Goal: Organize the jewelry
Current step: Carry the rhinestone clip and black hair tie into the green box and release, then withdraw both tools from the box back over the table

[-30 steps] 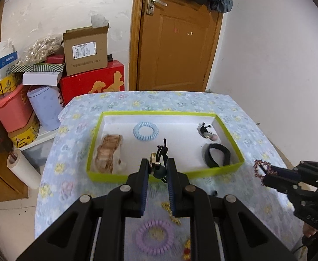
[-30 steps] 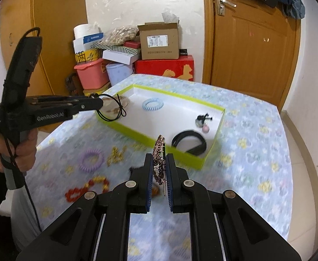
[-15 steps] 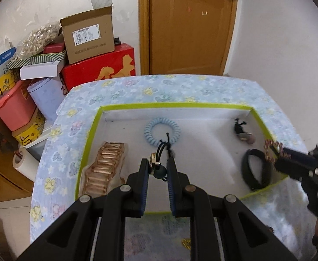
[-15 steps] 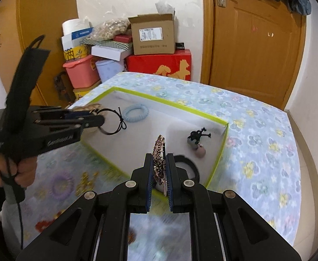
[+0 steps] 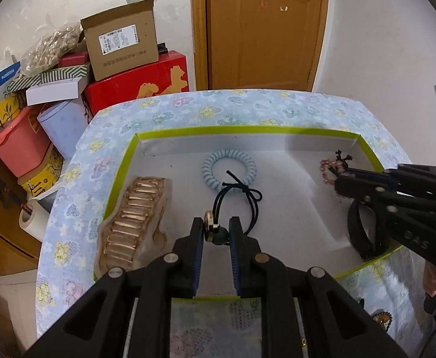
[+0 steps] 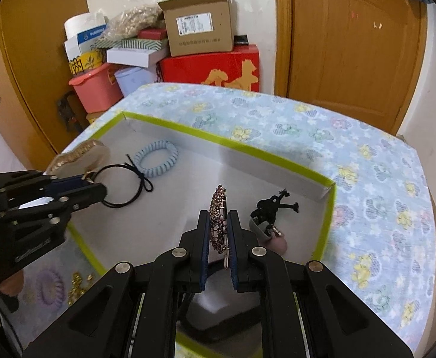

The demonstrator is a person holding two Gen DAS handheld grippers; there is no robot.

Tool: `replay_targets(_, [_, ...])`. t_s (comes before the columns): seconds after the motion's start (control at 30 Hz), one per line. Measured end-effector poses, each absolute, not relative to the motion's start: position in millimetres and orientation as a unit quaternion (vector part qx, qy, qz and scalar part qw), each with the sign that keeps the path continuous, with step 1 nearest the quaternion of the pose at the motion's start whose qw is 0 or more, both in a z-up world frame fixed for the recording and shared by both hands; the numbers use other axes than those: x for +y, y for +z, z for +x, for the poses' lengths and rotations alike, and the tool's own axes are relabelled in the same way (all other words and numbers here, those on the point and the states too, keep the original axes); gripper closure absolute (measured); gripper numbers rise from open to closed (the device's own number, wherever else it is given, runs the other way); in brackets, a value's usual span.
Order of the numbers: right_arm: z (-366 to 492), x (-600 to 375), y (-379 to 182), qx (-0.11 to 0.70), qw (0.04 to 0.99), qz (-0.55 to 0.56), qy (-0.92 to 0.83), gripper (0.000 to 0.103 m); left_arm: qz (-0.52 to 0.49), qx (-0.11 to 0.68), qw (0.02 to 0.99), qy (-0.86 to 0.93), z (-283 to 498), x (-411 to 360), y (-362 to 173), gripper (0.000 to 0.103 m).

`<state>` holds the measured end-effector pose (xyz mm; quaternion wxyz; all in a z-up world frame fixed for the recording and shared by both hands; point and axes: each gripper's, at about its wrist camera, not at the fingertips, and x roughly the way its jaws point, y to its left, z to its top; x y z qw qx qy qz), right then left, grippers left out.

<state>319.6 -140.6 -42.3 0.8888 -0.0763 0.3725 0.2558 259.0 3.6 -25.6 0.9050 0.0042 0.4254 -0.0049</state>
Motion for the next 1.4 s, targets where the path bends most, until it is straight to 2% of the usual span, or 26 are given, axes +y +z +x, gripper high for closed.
replay_targets(0.17, [325.9, -140.4, -47.8, 0.38, 0.886, -0.067, 0.256, 0.091, 0.003, 0.426, 0.905, -0.012, 257.5, 3.0, -27.6, 0.075])
replay_targets(0.3, [325.1, -141.4, -47.9, 0.383, 0.886, -0.069, 0.252, 0.086, -0.005, 0.421, 0.907, -0.017, 253.7, 3.6, -24.5, 0.068])
replay_targets(0.6, [297.6, -148.9, -28.3, 0.357, 0.897, -0.071, 0.251, 0.081, -0.01, 0.398, 0.917, -0.03, 230.0, 1.5, -3.8, 0.066])
replay_targets(0.87, [238.9, -175.6, -10.7, 0.338, 0.909, -0.044, 0.24, 0.081, -0.015, 0.376, 0.925, -0.041, 184.0, 6.0, 15.3, 0.066])
replay_targets(1.4, [110.5, -200.1, -24.6, 0.337, 0.913, -0.002, 0.23, 0.081, -0.032, 0.362, 0.931, -0.038, 81.0, 19.7, 19.0, 0.067])
